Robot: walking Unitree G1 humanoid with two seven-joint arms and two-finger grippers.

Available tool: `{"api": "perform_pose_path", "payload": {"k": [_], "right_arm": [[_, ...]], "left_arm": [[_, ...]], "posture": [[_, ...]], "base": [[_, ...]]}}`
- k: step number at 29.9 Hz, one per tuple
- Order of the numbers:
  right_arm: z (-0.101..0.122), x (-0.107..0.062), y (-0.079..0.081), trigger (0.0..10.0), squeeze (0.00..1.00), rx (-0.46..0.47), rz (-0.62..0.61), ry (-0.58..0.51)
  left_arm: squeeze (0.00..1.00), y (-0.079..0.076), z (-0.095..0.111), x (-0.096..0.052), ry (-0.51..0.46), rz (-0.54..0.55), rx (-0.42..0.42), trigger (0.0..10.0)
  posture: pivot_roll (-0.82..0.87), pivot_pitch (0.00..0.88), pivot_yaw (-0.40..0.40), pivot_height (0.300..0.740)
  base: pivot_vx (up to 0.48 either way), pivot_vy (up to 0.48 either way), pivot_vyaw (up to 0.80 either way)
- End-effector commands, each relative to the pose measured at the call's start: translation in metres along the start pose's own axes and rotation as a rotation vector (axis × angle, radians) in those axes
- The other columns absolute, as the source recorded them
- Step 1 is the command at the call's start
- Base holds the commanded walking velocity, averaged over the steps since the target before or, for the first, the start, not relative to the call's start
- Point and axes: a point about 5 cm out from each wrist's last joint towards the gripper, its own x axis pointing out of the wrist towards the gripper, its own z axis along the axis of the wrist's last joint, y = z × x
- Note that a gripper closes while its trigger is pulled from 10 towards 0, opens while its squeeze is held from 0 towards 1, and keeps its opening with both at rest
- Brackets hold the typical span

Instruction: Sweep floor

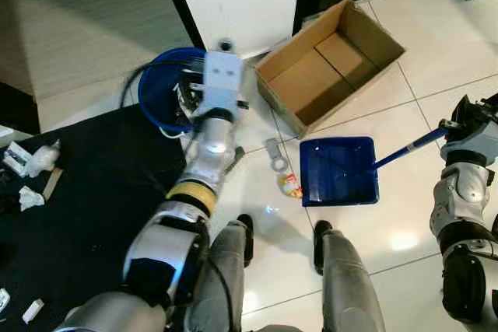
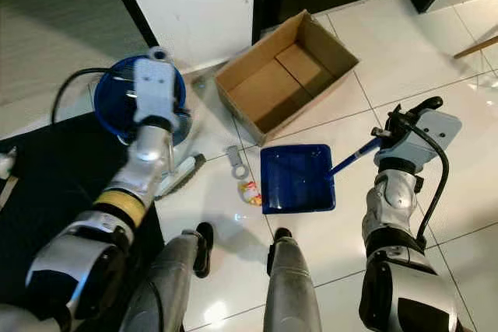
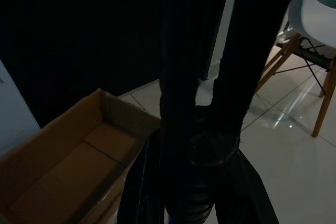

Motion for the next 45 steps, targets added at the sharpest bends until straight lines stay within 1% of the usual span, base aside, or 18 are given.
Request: {"api": "perform_pose_path", "payload": {"k": [1, 2, 4, 6, 9, 11, 14, 17, 20, 21, 23, 28, 32, 35, 40, 41, 43, 45], "right_arm": [[-0.023, -0.018, -0.006, 10.0, 0.00, -0.030, -0.018, 0.115], [-0.023, -0.018, -0.006, 10.0, 0.00, -0.030, -0.018, 0.115], [-0.024, -0.018, -0.006, 10.0, 0.00, -0.027, -0.020, 0.118], [-0.024, -0.018, -0.005, 10.0, 0.00, -0.025, -0.020, 0.120], [-0.025, -0.020, -0.003, 10.0, 0.00, -0.021, -0.016, 0.124], [-0.025, -0.020, -0.003, 10.0, 0.00, -0.021, -0.016, 0.124], [-0.027, -0.021, 0.000, 10.0, 0.00, -0.017, -0.011, 0.135], [-0.028, -0.021, 0.001, 10.0, 0.00, -0.016, -0.009, 0.139], [-0.029, -0.022, 0.003, 10.0, 0.00, -0.014, -0.005, 0.147], [-0.029, -0.022, 0.003, 10.0, 0.00, -0.014, -0.005, 0.147], [-0.029, -0.022, 0.004, 10.0, 0.00, -0.013, -0.001, 0.149], [-0.029, -0.021, 0.005, 10.0, 0.00, -0.011, 0.000, 0.149], [-0.028, -0.020, 0.006, 10.0, 0.00, -0.011, 0.002, 0.145], [-0.027, -0.019, 0.007, 10.0, 0.00, -0.011, 0.004, 0.143], [-0.026, -0.018, 0.009, 10.0, 0.00, -0.010, 0.011, 0.140], [-0.026, -0.018, 0.009, 10.0, 0.00, -0.010, 0.011, 0.140], [-0.026, -0.018, 0.010, 10.0, 0.00, -0.010, 0.014, 0.140], [-0.027, -0.018, 0.010, 10.0, 0.00, -0.006, 0.017, 0.144]], "left_arm": [[0.00, -0.013, -0.009, -0.011, 0.039, -0.010, 0.027, 10.0], [0.00, -0.013, -0.009, -0.011, 0.039, -0.010, 0.027, 10.0], [0.00, -0.035, -0.001, -0.016, 0.052, -0.047, -0.071, 10.0], [0.00, -0.048, 0.005, -0.019, 0.057, -0.063, -0.121, 10.0], [0.00, -0.079, 0.024, -0.027, 0.106, -0.101, -0.283, 10.0], [0.00, -0.079, 0.024, -0.027, 0.106, -0.101, -0.283, 10.0], [0.00, -0.105, 0.047, -0.034, 0.203, -0.120, -0.472, 10.0], [0.00, -0.113, 0.057, -0.036, 0.237, -0.128, -0.536, 10.0], [0.00, -0.129, 0.083, -0.039, 0.347, -0.141, -0.726, 10.0], [0.00, -0.129, 0.083, -0.039, 0.347, -0.141, -0.726, 10.0], [0.00, -0.132, 0.096, -0.038, 0.414, -0.167, -0.856, 10.0], [0.00, -0.124, 0.107, -0.029, 0.498, -0.149, -0.986, 10.0], [0.00, -0.112, 0.117, -0.018, 0.500, -0.114, -1.076, 10.0], [0.00, -0.106, 0.120, -0.013, 0.480, -0.101, -1.088, 10.0], [0.00, -0.081, 0.116, 0.004, 0.327, -0.105, -0.941, 10.0], [0.00, -0.081, 0.116, 0.004, 0.327, -0.105, -0.941, 10.0], [0.00, -0.064, 0.112, 0.012, 0.228, -0.135, -0.834, 10.0], [0.00, -0.046, 0.108, 0.015, 0.161, -0.203, -0.782, 10.0]], "posture": [[0.15, 0.427, 0.085, 0.740], [0.15, 0.427, 0.085, 0.740], [0.15, 0.423, 0.086, 0.740], [0.15, 0.420, 0.087, 0.740], [0.15, 0.417, 0.088, 0.740], [0.15, 0.417, 0.088, 0.740], [0.15, 0.413, 0.088, 0.740], [0.15, 0.413, 0.086, 0.740], [0.15, 0.409, 0.085, 0.740], [0.15, 0.409, 0.085, 0.740], [0.15, 0.408, 0.083, 0.740], [0.16, 0.405, 0.081, 0.740], [0.16, 0.402, 0.079, 0.740], [0.16, 0.401, 0.078, 0.740], [0.16, 0.397, 0.075, 0.740], [0.16, 0.397, 0.075, 0.740], [0.15, 0.395, 0.074, 0.740], [0.15, 0.381, 0.070, 0.740]], "base": [[0.000, 0.000, 0.00], [0.000, 0.000, 0.00], [0.000, 0.000, 0.00], [0.000, 0.000, 0.00], [0.000, 0.000, 0.00], [0.000, 0.000, 0.00], [0.000, 0.000, 0.00], [0.000, 0.000, 0.00], [0.000, 0.000, 0.00], [0.000, 0.000, 0.00], [0.000, 0.000, 0.00], [0.000, 0.000, 0.00], [0.000, 0.000, 0.00], [0.000, 0.000, 0.00], [0.000, 0.000, 0.00], [0.000, 0.000, 0.00], [0.000, 0.000, 0.00], [0.000, 0.000, 0.00]]}}
